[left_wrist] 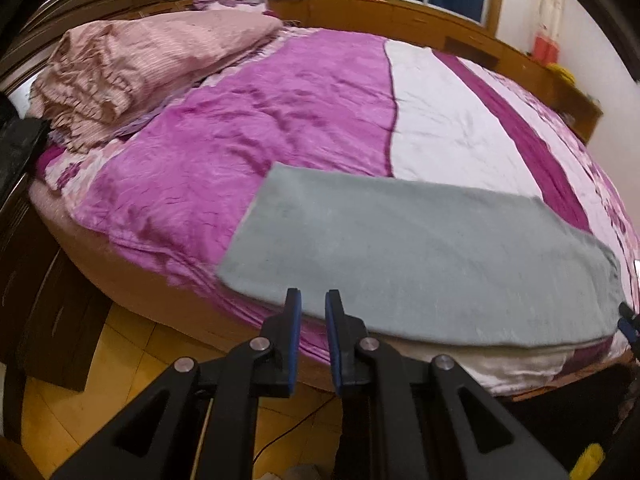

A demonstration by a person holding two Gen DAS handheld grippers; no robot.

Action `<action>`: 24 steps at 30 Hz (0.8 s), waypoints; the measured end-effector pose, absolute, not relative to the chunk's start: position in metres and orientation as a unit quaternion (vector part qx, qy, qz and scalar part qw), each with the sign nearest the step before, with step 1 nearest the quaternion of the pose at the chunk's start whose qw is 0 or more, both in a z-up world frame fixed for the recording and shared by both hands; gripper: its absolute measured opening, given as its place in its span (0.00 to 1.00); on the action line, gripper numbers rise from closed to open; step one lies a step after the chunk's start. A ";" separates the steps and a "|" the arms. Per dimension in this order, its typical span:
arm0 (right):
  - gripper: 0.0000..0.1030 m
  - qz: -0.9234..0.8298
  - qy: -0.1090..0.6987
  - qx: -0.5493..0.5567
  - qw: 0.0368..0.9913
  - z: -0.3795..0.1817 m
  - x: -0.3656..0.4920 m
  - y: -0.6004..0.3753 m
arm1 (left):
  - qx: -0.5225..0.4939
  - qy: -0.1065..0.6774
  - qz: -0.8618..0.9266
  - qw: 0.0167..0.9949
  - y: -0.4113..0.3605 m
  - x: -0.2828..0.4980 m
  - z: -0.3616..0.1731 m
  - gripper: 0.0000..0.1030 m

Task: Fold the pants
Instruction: 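Move the right gripper to the elastic ankle cuff of the grey strip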

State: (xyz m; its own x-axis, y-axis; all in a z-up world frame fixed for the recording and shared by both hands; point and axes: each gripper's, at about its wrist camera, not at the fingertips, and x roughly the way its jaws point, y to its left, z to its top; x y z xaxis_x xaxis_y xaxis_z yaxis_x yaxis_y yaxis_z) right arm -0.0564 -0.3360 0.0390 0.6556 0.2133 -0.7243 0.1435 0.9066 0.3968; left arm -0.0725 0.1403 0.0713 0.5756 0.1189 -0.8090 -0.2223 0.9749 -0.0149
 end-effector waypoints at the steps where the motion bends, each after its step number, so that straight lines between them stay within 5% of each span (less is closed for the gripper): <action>1: 0.61 0.011 0.412 0.230 0.882 0.039 -0.060 -0.345 | -0.056 0.451 0.093 0.886 0.138 -0.072 0.070 0.13; 11: 0.61 -0.066 0.403 0.378 0.831 0.006 -0.075 -0.426 | -0.053 0.470 0.086 0.877 0.130 -0.047 0.046 0.14; 24: 0.62 -0.074 0.395 0.385 0.831 -0.006 -0.052 -0.426 | -0.021 0.488 0.101 0.867 0.126 -0.024 0.024 0.19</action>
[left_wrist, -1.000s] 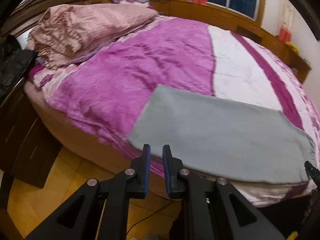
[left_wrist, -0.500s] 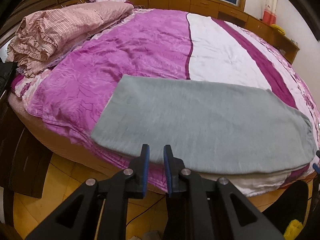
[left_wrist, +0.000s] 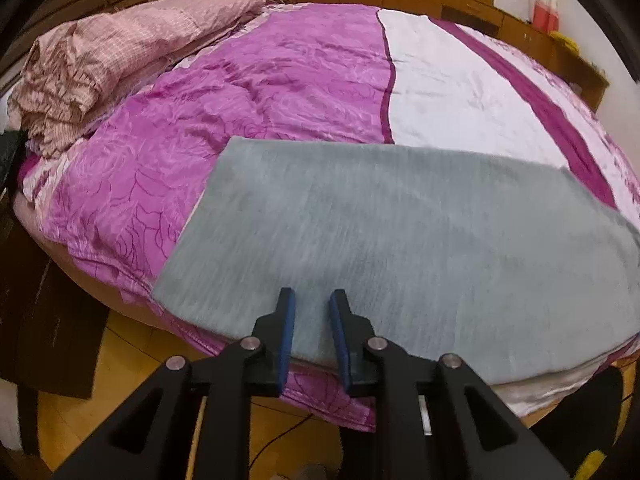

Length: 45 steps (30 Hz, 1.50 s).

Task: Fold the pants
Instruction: 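Move the right gripper to the elastic ankle cuff of the grey strip, then close the right gripper on the ankle cuff and lift it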

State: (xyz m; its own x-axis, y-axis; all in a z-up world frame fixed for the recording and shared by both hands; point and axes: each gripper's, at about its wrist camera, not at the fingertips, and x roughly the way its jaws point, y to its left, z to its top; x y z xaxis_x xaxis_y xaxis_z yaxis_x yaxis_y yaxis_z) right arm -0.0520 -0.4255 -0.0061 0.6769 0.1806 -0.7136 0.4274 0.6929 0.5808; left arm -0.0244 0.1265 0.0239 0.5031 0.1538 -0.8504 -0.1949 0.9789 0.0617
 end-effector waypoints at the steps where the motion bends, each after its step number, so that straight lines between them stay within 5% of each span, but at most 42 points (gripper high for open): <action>1: 0.62 -0.068 0.386 0.388 0.834 -0.003 -0.054 -0.425 | -0.017 0.488 0.102 0.867 0.125 -0.024 0.023 0.19; 24: 0.59 0.038 0.364 0.390 0.845 -0.008 -0.054 -0.396 | -0.055 0.493 0.111 0.861 0.132 -0.022 0.021 0.20; 33: 0.41 -0.019 0.327 0.403 0.854 -0.013 -0.033 -0.423 | -0.053 0.494 0.110 0.861 0.131 -0.022 0.021 0.20; 45: 0.38 -0.012 0.333 0.385 0.861 -0.020 -0.026 -0.432 | -0.028 0.503 0.119 0.856 0.127 -0.019 0.021 0.24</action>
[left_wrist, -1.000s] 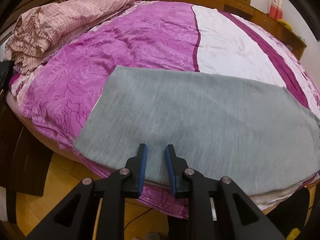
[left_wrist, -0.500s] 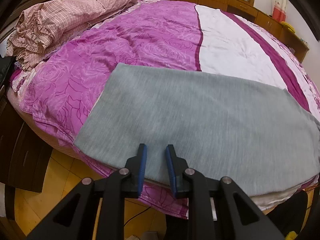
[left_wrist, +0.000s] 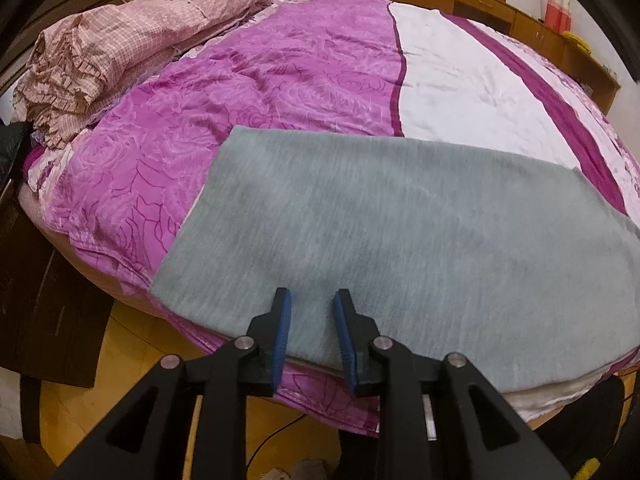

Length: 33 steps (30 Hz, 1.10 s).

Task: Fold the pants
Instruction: 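Close the right gripper on the ankle cuff and lift it, then carry the cuff over the strip toward the left gripper with the right gripper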

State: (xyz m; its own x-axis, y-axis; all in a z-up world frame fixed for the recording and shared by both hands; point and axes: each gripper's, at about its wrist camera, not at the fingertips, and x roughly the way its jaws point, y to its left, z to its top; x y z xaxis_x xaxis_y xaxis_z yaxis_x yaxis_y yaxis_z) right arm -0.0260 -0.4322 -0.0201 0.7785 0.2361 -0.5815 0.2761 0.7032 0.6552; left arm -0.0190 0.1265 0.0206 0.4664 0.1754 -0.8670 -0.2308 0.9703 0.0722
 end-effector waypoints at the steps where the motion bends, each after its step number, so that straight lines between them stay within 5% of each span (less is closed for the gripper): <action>1: 0.37 -0.012 0.334 0.387 0.859 -0.019 -0.025 -0.432 | -0.021 0.503 0.120 0.856 0.126 -0.019 0.021 0.28; 3: 0.30 -0.014 0.336 0.386 0.859 -0.016 -0.023 -0.433 | -0.007 0.503 0.129 0.854 0.126 -0.020 0.021 0.40; 5: 0.20 -0.015 0.337 0.387 0.858 -0.014 -0.022 -0.434 | 0.007 0.502 0.146 0.853 0.128 -0.020 0.022 0.63; 7: 0.15 -0.013 0.338 0.387 0.858 -0.012 -0.022 -0.435 | 0.001 0.502 0.150 0.852 0.134 -0.022 0.022 0.70; 33: 0.11 0.107 0.288 0.181 0.934 0.133 -0.020 -0.318 | -0.046 0.475 0.087 0.875 0.143 -0.046 0.075 0.71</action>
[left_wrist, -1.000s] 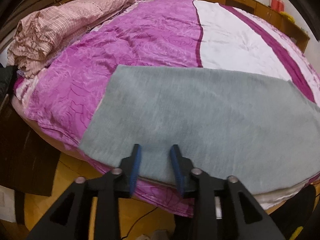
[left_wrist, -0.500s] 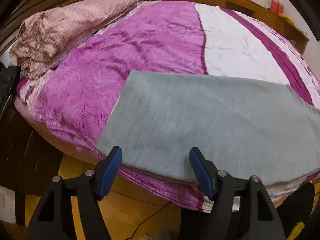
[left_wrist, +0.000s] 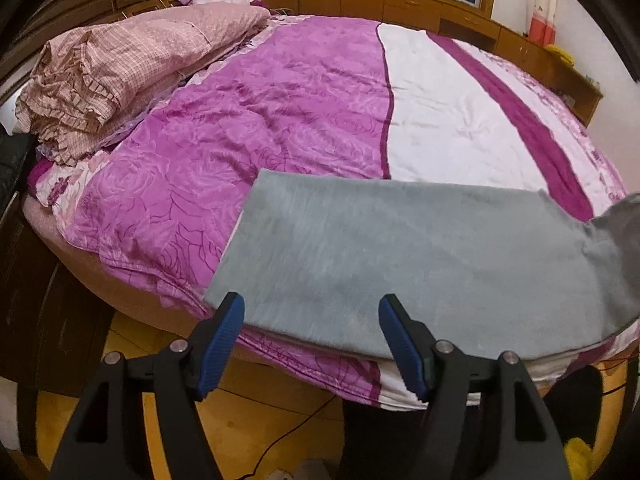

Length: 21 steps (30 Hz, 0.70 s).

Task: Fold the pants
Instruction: 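Carry the cuff over the strip toward the left gripper with the right gripper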

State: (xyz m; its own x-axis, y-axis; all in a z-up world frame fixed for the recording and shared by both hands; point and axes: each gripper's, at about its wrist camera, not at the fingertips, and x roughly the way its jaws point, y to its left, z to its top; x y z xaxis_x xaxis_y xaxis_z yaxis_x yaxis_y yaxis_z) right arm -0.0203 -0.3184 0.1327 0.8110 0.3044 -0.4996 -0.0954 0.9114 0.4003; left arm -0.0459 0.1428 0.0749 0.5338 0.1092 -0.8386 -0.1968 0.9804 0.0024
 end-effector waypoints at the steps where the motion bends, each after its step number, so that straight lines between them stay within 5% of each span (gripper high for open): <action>1: 0.11 0.116 0.287 0.176 0.934 0.137 -0.019 -0.311 | -0.048 0.474 0.085 0.875 0.144 -0.048 0.076 0.71; 21: 0.11 0.233 0.321 0.107 0.912 0.170 0.007 -0.119 | -0.042 0.454 0.059 0.888 0.188 -0.043 0.088 0.71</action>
State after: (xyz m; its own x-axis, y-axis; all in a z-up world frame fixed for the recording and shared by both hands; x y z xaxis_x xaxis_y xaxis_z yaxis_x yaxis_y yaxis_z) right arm 0.0073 -0.1186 0.1704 0.6855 0.4929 -0.5358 -0.3561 0.8690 0.3437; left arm -0.0434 0.1880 0.0877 0.5801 0.0663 -0.8118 -0.1434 0.9894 -0.0216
